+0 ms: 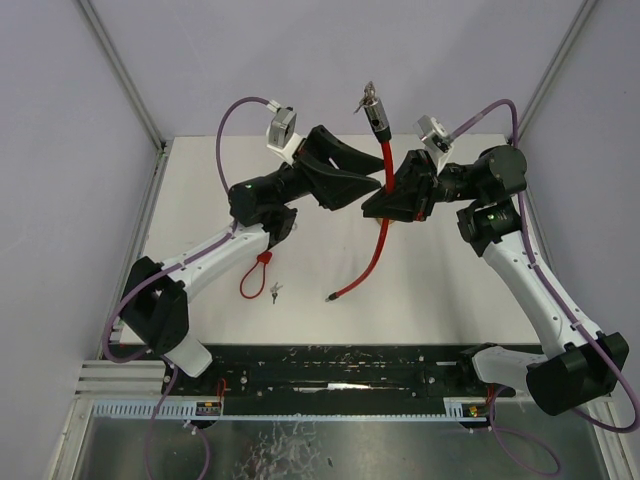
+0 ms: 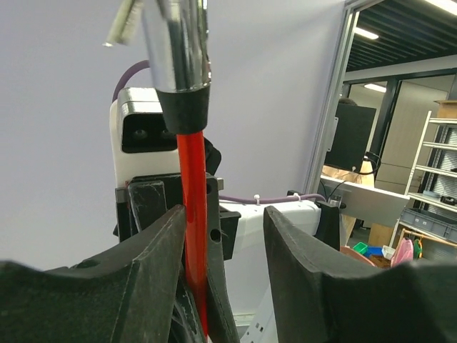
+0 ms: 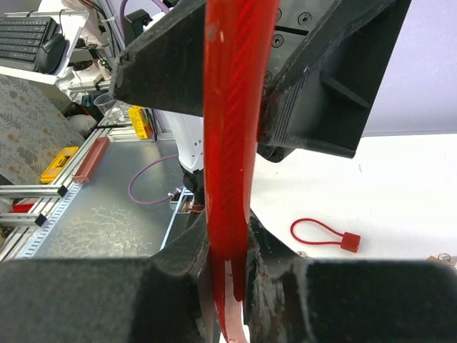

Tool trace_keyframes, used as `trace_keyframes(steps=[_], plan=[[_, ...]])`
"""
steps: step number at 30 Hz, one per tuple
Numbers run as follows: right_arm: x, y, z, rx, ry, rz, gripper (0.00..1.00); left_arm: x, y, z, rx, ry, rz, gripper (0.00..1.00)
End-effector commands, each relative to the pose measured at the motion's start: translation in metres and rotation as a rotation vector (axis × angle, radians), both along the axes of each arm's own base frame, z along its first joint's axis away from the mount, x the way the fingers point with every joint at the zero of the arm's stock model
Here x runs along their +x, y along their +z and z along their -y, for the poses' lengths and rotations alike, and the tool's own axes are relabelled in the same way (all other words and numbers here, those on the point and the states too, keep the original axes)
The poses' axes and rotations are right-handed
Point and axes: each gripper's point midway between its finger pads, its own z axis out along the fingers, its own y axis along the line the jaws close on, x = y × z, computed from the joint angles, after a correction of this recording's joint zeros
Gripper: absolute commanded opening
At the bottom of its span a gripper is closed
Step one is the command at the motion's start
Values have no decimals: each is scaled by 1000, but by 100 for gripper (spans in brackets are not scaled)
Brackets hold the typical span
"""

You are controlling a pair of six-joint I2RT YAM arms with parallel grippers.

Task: Lock with the key
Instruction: Lock the lock.

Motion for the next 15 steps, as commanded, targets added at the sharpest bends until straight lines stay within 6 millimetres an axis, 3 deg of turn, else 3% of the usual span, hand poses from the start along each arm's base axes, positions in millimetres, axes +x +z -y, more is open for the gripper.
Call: trace_keyframes(steps=[1, 10, 15], plan=[[-3, 11, -1, 26, 9, 64, 0, -11, 10, 8, -7, -10, 63, 45], [-7, 9, -2, 21, 22, 69, 0, 10, 2, 23, 50, 65, 21, 44], [-5, 6, -3, 15, 18, 57, 0, 2, 4, 26, 54, 26, 43, 35]])
